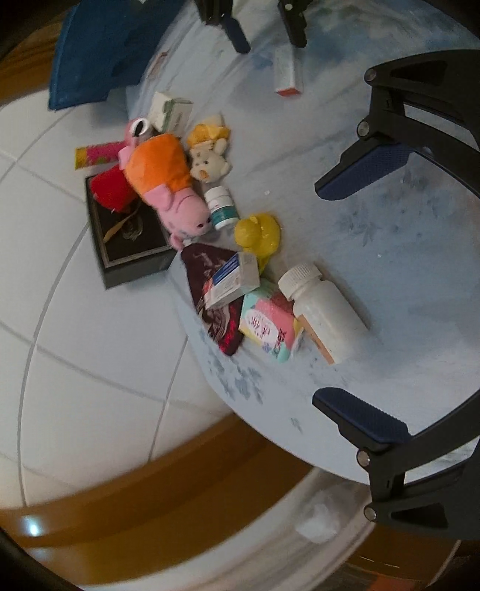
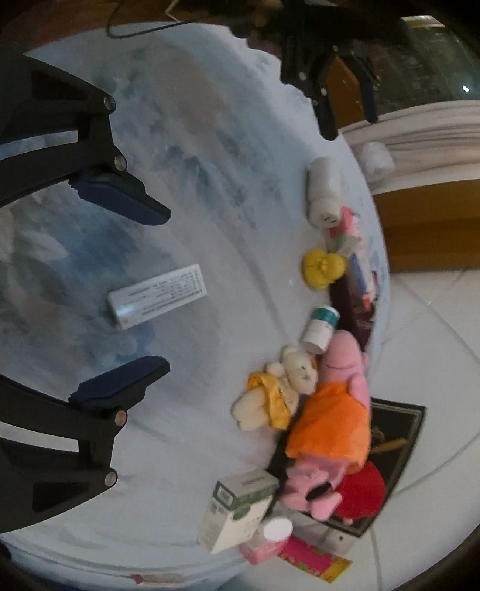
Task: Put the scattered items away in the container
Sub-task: 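Move left tool to white pill bottle while right tool approaches white medicine box, then close left tool on the pill bottle while right tool closes on the box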
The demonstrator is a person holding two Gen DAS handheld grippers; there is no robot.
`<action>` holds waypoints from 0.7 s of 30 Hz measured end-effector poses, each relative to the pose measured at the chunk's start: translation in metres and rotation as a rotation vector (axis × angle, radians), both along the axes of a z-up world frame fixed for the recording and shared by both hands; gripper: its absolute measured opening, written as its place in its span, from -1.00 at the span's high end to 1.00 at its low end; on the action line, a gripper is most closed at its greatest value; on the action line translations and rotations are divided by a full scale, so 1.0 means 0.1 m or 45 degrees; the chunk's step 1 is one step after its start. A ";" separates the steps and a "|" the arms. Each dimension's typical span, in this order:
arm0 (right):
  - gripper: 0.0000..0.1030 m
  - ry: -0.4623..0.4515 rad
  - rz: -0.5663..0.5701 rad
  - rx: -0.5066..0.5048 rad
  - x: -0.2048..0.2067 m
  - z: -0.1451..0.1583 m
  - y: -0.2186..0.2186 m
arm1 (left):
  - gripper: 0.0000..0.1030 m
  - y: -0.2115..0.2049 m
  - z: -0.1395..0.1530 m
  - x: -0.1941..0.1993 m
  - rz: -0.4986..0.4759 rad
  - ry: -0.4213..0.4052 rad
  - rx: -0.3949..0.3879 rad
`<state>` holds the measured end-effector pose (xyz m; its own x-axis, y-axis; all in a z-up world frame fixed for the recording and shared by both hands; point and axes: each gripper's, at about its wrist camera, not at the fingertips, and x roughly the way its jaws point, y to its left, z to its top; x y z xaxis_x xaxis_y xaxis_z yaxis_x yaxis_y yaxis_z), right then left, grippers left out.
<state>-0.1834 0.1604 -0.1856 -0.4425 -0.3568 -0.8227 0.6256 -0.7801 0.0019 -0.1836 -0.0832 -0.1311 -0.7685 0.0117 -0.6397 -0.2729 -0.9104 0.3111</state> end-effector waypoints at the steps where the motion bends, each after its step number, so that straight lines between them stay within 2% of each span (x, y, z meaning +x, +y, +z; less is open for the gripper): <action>1: -0.42 -0.008 0.011 0.021 -0.04 -0.06 -0.03 | -1.00 -0.04 -0.04 -0.06 -0.026 -0.014 0.001; 2: -0.37 -0.017 0.023 0.037 -0.06 -0.11 -0.06 | -1.00 -0.07 -0.08 -0.12 -0.053 -0.026 0.008; 4: -0.03 -0.041 0.039 0.059 -0.10 -0.20 -0.12 | -1.00 -0.14 -0.16 -0.22 -0.106 -0.053 0.027; 9: -0.03 -0.058 0.031 0.072 -0.17 -0.29 -0.16 | -1.00 -0.30 -0.41 -0.55 -0.212 -0.163 0.033; 12: -0.03 -0.064 0.029 0.076 -0.19 -0.28 -0.16 | -1.00 -0.36 -0.51 -0.70 -0.251 -0.179 0.010; 17: 0.12 -0.080 0.024 0.082 -0.19 -0.28 -0.20 | -1.00 -0.41 -0.61 -0.90 -0.370 -0.244 0.035; 18: 0.18 -0.082 0.022 0.084 -0.18 -0.27 -0.21 | -0.89 -0.41 -0.64 -0.93 -0.395 -0.262 0.039; 19: 0.22 -0.084 0.020 0.088 -0.18 -0.27 -0.23 | -0.65 -0.42 -0.67 -0.96 -0.416 -0.284 0.045; 21: 0.28 -0.088 0.014 0.097 -0.17 -0.27 -0.25 | -0.51 -0.44 -0.72 -1.02 -0.451 -0.331 0.058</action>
<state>-0.2002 0.1355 -0.2124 -0.3801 -0.2968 -0.8760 0.6346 -0.7727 -0.0135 -0.2852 -0.1272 -0.2036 -0.5258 0.2785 -0.8037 -0.6345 -0.7577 0.1526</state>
